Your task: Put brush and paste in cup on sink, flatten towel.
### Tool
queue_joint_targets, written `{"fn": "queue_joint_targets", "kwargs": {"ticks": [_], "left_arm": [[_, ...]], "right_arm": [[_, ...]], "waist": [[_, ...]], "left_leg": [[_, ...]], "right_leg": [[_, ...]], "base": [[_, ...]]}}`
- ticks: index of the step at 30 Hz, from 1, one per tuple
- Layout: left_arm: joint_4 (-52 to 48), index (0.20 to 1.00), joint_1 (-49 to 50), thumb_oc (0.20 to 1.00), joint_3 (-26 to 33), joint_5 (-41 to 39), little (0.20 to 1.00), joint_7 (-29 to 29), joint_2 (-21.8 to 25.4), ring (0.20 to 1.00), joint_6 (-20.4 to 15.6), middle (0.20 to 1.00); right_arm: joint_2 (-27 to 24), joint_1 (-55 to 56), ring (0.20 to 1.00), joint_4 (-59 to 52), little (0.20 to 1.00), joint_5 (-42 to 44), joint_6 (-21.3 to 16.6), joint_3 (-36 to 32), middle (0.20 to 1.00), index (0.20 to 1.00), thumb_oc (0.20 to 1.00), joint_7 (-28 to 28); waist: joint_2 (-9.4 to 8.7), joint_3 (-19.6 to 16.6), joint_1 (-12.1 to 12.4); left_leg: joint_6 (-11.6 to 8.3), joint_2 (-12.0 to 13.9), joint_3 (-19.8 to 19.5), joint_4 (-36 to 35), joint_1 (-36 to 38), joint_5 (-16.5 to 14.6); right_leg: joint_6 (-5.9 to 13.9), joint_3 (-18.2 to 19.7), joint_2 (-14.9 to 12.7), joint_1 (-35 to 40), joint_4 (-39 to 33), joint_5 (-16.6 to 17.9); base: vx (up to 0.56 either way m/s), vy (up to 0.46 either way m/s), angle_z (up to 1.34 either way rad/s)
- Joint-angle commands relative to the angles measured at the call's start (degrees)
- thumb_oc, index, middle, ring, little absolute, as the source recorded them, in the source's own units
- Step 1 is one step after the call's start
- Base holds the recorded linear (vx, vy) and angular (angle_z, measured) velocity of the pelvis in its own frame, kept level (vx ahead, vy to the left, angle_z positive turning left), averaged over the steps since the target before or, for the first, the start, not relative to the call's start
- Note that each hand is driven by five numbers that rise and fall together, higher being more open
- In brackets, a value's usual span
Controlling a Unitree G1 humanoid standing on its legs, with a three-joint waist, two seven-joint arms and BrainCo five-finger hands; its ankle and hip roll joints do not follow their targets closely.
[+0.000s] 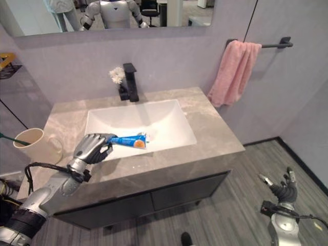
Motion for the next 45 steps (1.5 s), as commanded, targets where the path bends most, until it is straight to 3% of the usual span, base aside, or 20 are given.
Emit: {"fn": "queue_joint_targets", "kwargs": {"ticks": [1, 11, 19, 34, 45], "left_arm": [[-2.4, 0.2, -3.53, 0.2, 3.98, 2.87, 0.2, 6.79, 3.01, 0.2, 0.57, 0.2], [-2.36, 0.2, -8.36, 0.2, 4.6, 3.77, 0.2, 10.45, 3.11, 0.2, 6.02, 0.2], [-3.48, 0.2, -14.85, 0.2, 3.32, 1.93, 0.2, 11.59, 2.31, 0.2, 9.78, 0.2], [-3.81, 0.2, -32.21, 0.2, -3.09, -1.59, 0.2, 14.24, 1.77, 0.2, 12.22, 0.2], [-0.14, 0.2, -45.47, 0.2, -7.94, -4.2, 0.2, 17.27, 2.29, 0.2, 13.45, 0.2]], "right_arm": [[0.74, -3.87, 1.0, -4.23, 1.0, 8.03, -6.78, -3.48, 1.0, 1.0, 1.0, -0.7], [4.74, -9.28, 1.0, -15.37, 1.0, 26.11, -8.34, 7.13, 1.0, 1.0, 1.0, 3.83], [7.81, -17.0, 1.0, -17.47, 1.0, 36.23, -8.46, 16.05, 1.0, 1.0, 1.0, 2.52], [11.38, -34.85, 1.0, -15.98, 1.0, 38.85, -6.74, 29.57, 1.0, 1.0, 1.0, 4.02], [15.93, -46.21, 1.0, -15.6, 1.0, 36.58, -9.15, 34.22, 1.0, 1.0, 1.0, 3.13]], "waist": [[-0.64, -1.69, -0.71], [-1.25, -1.61, 0.28], [-1.87, -1.39, 1.99], [-1.69, -0.81, 4.05], [-0.85, -0.83, 4.75]], "left_leg": [[0.49, 1.24, -3.0, 0.61, -2.05, -0.91], [0.36, 1.32, -2.86, 0.61, -1.29, -0.76], [0.35, 1.44, -3.11, 0.61, -1.41, -0.55], [0.55, 1.15, -4.02, 0.61, -2.93, -0.01], [0.56, 0.98, -5.15, 0.61, -5.22, 0.71]], "right_leg": [[3.98, -1.35, -4.37, 3.97, 0.38, -3.8], [3.66, -1.83, -4.5, 5.06, 0.38, -4.02], [3.36, -2.55, -4.59, 5.46, 0.38, -4.1], [3.32, -3.72, -5.23, 5.01, 0.38, -4.03], [3.34, -4.88, -5.59, 3.83, 0.38, -3.85]], "base": [[0.0, 0.0, 0.0], [0.0, 0.0, 0.0], [0.0, 0.0, 0.0], [0.01, 0.008, 0.04], [0.0, 0.004, 0.02]]}}
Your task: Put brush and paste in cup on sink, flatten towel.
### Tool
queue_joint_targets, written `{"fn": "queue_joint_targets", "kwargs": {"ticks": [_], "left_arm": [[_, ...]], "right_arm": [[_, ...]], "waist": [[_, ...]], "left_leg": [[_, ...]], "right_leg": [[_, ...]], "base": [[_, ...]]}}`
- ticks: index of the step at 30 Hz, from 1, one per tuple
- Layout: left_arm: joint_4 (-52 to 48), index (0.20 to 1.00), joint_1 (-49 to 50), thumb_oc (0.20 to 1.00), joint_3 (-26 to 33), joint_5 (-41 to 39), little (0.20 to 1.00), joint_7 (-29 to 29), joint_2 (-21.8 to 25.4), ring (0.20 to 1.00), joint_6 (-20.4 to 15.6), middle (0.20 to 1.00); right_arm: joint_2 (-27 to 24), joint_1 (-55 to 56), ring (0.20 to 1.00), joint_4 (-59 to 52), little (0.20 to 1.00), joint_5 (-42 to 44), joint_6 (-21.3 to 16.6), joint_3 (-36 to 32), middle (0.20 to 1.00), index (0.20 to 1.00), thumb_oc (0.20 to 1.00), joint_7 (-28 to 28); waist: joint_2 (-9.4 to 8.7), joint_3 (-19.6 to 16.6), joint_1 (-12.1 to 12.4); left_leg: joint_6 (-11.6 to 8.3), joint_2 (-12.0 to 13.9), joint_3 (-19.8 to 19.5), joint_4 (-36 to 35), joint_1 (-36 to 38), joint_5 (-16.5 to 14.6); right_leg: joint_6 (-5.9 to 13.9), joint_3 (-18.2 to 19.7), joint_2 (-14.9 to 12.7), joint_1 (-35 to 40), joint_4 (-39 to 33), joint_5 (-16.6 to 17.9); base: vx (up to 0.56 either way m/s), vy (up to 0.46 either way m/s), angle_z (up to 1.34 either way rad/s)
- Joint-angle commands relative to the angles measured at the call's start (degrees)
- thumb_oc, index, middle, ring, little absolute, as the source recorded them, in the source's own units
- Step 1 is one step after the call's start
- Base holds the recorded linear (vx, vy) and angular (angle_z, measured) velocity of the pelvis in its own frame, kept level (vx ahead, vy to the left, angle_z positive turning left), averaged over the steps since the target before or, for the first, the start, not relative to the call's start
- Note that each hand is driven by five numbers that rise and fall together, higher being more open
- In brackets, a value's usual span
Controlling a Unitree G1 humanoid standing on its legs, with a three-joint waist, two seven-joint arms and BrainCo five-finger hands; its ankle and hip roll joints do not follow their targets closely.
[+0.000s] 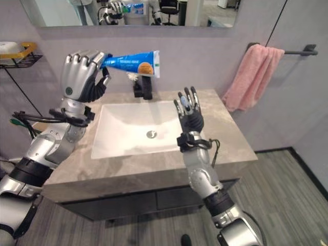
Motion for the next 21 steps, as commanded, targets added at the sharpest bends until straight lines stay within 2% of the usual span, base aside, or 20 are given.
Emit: {"fn": "queue_joint_targets", "kwargs": {"ticks": [1, 11, 21], "left_arm": [[2.47, 0.2, -13.01, 0.2, -1.99, -3.08, 0.2, 4.36, 2.27, 0.2, 1.86, 0.2], [3.11, 0.2, -20.63, 0.2, -5.53, -5.01, 0.2, 5.94, 2.12, 0.2, 0.72, 0.2], [2.35, 0.2, -22.9, 0.2, -6.8, -5.8, 0.2, 7.17, 1.99, 0.2, -0.46, 0.2]], "right_arm": [[0.6, -8.94, 1.0, -2.04, 1.0, -1.78, -4.23, 0.07, 1.0, 1.0, 1.0, 0.33], [2.0, -19.67, 1.0, 0.71, 1.0, -2.77, -5.84, 2.1, 1.0, 1.0, 1.0, 0.09], [3.3, -26.14, 1.0, 2.65, 1.0, -2.27, -7.99, 2.67, 1.0, 1.0, 1.0, 0.06]], "waist": [[-0.57, -0.33, -0.01], [0.07, -0.32, 0.64], [0.01, -0.38, 1.24]], "left_leg": [[0.95, 0.12, -3.7, 0.31, -3.47, 0.39], [0.81, 0.06, -4.5, 0.31, -4.87, 0.87], [0.76, 0.06, -5.1, 0.31, -5.25, 0.87]], "right_leg": [[3.86, -3.15, -5.65, 4.59, 0.02, -3.79], [3.78, -3.79, -5.69, 3.88, 0.02, -3.82], [3.66, -4.11, -5.64, 3.82, 0.02, -3.93]], "base": [[0.0, 0.0, 0.0], [0.01, 0.003, 0.06], [0.0, 0.0, 0.0]]}}
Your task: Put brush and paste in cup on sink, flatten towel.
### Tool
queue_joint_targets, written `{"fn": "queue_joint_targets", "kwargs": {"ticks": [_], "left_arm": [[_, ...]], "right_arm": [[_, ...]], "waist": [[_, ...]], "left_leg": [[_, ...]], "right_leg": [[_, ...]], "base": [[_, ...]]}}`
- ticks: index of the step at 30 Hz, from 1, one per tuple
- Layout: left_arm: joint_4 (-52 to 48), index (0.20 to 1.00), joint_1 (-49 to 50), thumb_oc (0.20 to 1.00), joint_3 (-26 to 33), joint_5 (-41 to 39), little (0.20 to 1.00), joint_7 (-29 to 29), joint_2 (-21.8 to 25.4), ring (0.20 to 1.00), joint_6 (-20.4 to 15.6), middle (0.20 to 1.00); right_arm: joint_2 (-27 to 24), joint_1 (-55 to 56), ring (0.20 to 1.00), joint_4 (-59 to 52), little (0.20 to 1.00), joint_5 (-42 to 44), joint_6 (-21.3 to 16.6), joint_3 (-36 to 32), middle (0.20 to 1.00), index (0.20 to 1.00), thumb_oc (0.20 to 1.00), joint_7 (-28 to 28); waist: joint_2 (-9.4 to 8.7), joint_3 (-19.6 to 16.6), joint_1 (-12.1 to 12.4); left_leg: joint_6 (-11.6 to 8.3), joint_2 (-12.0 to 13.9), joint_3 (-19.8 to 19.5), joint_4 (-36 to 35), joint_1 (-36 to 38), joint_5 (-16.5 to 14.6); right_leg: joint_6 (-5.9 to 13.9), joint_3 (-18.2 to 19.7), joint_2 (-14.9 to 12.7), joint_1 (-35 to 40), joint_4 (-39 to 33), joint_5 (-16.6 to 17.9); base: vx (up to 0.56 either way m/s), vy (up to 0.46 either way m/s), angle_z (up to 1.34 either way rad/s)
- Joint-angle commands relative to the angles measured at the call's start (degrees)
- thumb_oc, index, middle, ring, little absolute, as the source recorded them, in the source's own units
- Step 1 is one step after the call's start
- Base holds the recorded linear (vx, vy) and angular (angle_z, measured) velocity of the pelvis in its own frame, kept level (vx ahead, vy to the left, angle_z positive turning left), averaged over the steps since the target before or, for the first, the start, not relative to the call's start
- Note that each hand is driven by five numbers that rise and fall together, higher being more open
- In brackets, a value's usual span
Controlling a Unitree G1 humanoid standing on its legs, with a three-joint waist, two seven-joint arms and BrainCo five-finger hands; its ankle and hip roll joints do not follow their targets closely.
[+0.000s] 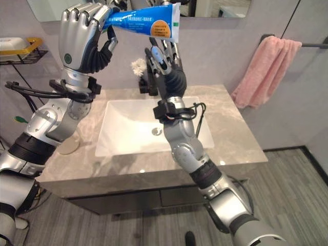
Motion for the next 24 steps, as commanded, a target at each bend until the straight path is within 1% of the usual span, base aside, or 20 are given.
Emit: {"fn": "queue_joint_targets", "kwargs": {"ticks": [1, 13, 18, 22, 24], "left_arm": [[0.43, 0.2, -10.72, 0.2, -2.07, -1.8, 0.2, 3.38, 2.34, 0.2, -0.51, 0.2], [-1.36, 0.2, -6.38, 0.2, -0.13, -3.16, 0.2, 3.8, 0.22, 0.2, -2.19, 0.2], [-2.44, 0.2, -4.08, 0.2, -0.21, -3.47, 0.2, 2.92, -0.71, 0.2, -3.83, 0.2], [-3.06, 0.2, -2.99, 0.2, -0.1, -3.51, 0.2, 2.51, -0.83, 0.2, -4.4, 0.2], [-3.75, 0.2, -0.66, 0.2, 0.06, -4.08, 0.2, 1.81, -1.13, 0.2, -5.5, 0.2]], "right_arm": [[0.52, -8.52, 1.0, 1.58, 1.0, -1.29, -3.44, -1.84, 1.0, 1.0, 1.0, 0.59], [1.83, -10.83, 1.0, 2.31, 1.0, -2.62, -4.59, -2.33, 1.0, 1.0, 1.0, -0.5], [1.99, -11.74, 1.0, 2.95, 1.0, -3.45, -5.25, -2.95, 1.0, 1.0, 1.0, -0.73], [1.57, -12.12, 1.0, 3.21, 1.0, -3.68, -5.35, -3.25, 1.0, 1.0, 1.0, -0.86], [1.55, -12.42, 1.0, 3.68, 1.0, -3.49, -5.68, -3.88, 1.0, 1.0, 1.0, -1.06]], "waist": [[-1.45, 0.18, 0.67], [-1.75, 0.31, 0.86], [-1.62, 0.28, 1.08], [-1.58, 0.28, 1.21], [-1.57, 0.23, 1.35]], "left_leg": [[0.96, -0.09, -3.49, 0.29, -2.44, 0.37], [0.97, 0.0, -3.77, 0.29, -1.8, 0.03], [0.95, 0.05, -3.79, 0.29, -1.35, -0.19], [0.94, 0.04, -3.78, 0.29, -1.27, -0.21], [0.96, 0.08, -3.97, 0.29, -1.1, -0.25]], "right_leg": [[3.88, -2.69, -5.56, 5.8, -0.06, -4.02], [3.57, -2.83, -5.39, 6.57, -0.06, -4.56], [3.43, -2.63, -5.39, 6.8, -0.06, -4.71], [3.42, -2.69, -5.38, 6.94, -0.06, -4.79], [3.3, -2.9, -5.28, 7.19, -0.06, -4.95]], "base": [[0.0, 0.0, 0.0], [0.0, 0.0, 0.0], [0.0, 0.0, 0.0], [0.0, 0.0, 0.0], [0.0, 0.0, 0.0]]}}
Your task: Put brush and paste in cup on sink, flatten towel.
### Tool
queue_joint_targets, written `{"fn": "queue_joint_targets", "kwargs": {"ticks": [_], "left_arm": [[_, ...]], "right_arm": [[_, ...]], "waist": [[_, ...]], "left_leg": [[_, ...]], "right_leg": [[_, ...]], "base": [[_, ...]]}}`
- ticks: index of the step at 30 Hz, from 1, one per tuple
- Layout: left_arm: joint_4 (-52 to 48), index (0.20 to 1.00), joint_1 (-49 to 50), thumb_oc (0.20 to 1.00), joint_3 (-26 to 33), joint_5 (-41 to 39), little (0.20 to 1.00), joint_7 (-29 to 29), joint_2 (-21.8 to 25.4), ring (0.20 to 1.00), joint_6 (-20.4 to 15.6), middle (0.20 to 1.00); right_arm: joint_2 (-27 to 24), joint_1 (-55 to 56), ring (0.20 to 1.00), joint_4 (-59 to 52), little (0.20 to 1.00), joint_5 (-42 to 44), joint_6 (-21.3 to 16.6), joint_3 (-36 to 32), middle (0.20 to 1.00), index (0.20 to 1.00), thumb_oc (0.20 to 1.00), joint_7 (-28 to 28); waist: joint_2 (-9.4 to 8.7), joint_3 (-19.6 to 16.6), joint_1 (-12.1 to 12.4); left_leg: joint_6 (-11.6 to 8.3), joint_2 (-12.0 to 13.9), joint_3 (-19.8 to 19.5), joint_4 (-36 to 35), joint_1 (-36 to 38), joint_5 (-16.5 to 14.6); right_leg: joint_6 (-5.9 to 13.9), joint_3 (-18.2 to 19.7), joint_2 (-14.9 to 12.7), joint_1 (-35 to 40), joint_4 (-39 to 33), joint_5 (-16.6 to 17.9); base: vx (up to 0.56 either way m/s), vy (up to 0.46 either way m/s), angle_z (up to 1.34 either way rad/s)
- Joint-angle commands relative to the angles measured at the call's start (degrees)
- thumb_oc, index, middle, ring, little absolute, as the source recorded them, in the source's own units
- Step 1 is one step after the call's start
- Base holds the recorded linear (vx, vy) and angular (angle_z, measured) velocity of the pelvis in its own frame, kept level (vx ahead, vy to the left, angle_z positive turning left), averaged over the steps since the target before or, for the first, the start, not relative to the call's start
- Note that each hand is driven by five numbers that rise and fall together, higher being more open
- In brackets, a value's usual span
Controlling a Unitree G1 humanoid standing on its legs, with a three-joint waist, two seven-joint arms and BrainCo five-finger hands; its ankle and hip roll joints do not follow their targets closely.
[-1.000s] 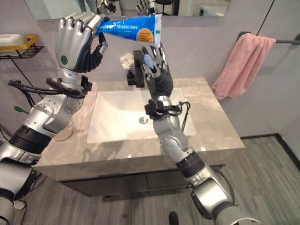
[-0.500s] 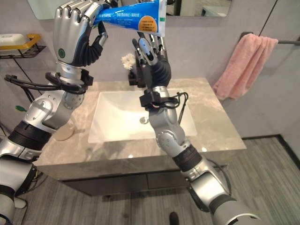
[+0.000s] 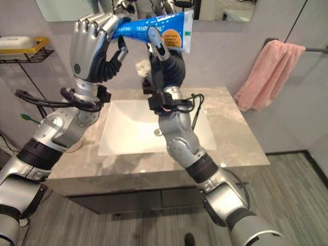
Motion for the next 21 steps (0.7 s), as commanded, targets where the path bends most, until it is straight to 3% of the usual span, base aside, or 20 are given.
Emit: {"fn": "queue_joint_targets", "kwargs": {"ticks": [1, 11, 12, 13, 15, 16, 18, 19, 21], "left_arm": [[-0.17, 0.2, -5.69, 0.2, 0.01, -1.93, 0.2, 1.21, 1.21, 0.2, -1.21, 0.2], [0.45, 0.2, -3.65, 0.2, 0.29, -3.3, 0.2, 1.19, -0.48, 0.2, -2.14, 0.2], [0.53, 0.2, -3.63, 0.2, 0.33, -3.37, 0.2, 1.32, -0.71, 0.2, -2.16, 0.2], [0.51, 0.2, -3.48, 0.2, 0.4, -3.56, 0.2, 1.43, -0.91, 0.2, -2.29, 0.2], [0.71, 0.2, -3.31, 0.2, 0.57, -3.8, 0.2, 1.71, -1.16, 0.2, -2.31, 0.2], [0.85, 0.2, -3.09, 0.2, 0.59, -3.97, 0.2, 1.89, -1.53, 0.2, -2.31, 0.2], [0.84, 0.2, -3.06, 0.2, 0.58, -3.97, 0.2, 1.89, -1.5, 0.2, -2.31, 0.2], [0.29, 0.2, -2.89, 0.2, 0.83, -4.05, 0.2, 2.13, -2.14, 0.2, -2.41, 0.2], [-0.01, 0.2, -3.24, 0.2, 0.64, -4.31, 0.2, 2.31, -2.65, 0.2, -2.74, 0.2]], "right_arm": [[0.36, -8.71, 1.0, 2.64, 1.0, -1.84, -3.5, -3.8, 1.0, 1.0, 1.0, -0.05], [3.69, -9.4, 1.0, 3.29, 1.0, -2.44, -5.39, -5.43, 1.0, 1.0, 1.0, -1.97], [3.98, -9.32, 0.862, 3.26, 0.862, -2.4, -5.44, -5.38, 0.862, 0.862, 0.862, -1.97], [4.24, -9.15, 0.667, 3.11, 0.667, -2.21, -5.66, -5.23, 0.667, 0.667, 0.667, -1.9], [5.0, -9.14, 0.57, 2.92, 0.57, -1.94, -6.46, -5.65, 0.57, 0.57, 0.57, -2.25], [6.29, -9.2, 0.382, 2.52, 0.382, -1.7, -7.4, -6.21, 0.382, 0.382, 0.382, -2.43], [6.33, -9.16, 0.363, 2.5, 0.363, -1.72, -7.41, -6.21, 0.363, 0.363, 0.363, -2.44], [7.25, -9.14, 0.2, 2.25, 0.2, -1.53, -7.94, -6.41, 0.2, 0.2, 0.2, -2.17], [7.33, -8.61, 0.2, 1.74, 0.2, -0.68, -7.95, -5.83, 0.2, 0.2, 0.2, -1.33]], "waist": [[-0.85, 0.8, 0.43], [-0.68, 0.89, 0.9], [-0.74, 0.89, 0.94], [-0.74, 0.91, 0.97], [-0.7, 0.94, 1.05], [-0.66, 0.94, 1.2], [-0.68, 0.93, 1.17], [-0.63, 1.02, 1.42], [-0.62, 1.22, 1.49]], "left_leg": [[1.07, 0.04, -3.7, 0.29, -1.11, -0.43], [1.0, 0.09, -3.91, 0.29, -0.81, -0.44], [0.99, 0.09, -3.96, 0.29, -0.83, -0.46], [1.0, 0.06, -3.97, 0.29, -0.8, -0.47], [1.03, 0.02, -3.97, 0.29, -0.78, -0.45], [1.05, 0.0, -4.02, 0.29, -0.72, -0.46], [1.05, -0.01, -4.02, 0.29, -0.7, -0.47], [1.08, -0.01, -4.14, 0.29, -0.67, -0.43], [1.07, -0.02, -4.34, 0.29, -0.72, -0.37]], "right_leg": [[3.35, -2.84, -5.3, 7.04, -0.06, -5.02], [3.09, -3.07, -5.22, 7.63, -0.06, -5.43], [3.07, -3.04, -5.24, 7.64, -0.06, -5.45], [3.05, -3.09, -5.27, 7.69, -0.06, -5.42], [3.0, -3.11, -5.23, 7.76, -0.06, -5.47], [2.96, -3.15, -5.27, 7.82, -0.06, -5.49], [2.96, -3.15, -5.27, 7.85, -0.06, -5.5], [2.92, -3.2, -5.29, 7.93, -0.06, -5.53], [2.9, -3.2, -5.25, 7.98, -0.06, -5.62]], "base": [[0.01, -0.021, 0.03], [0.0, -0.005, 0.03], [0.0, 0.0, 0.0], [0.0, 0.0, 0.0], [0.0, 0.0, 0.0], [0.0, 0.0, 0.0], [0.0, 0.0, 0.0], [0.0, 0.0, 0.0], [0.0, 0.0, 0.0]]}}
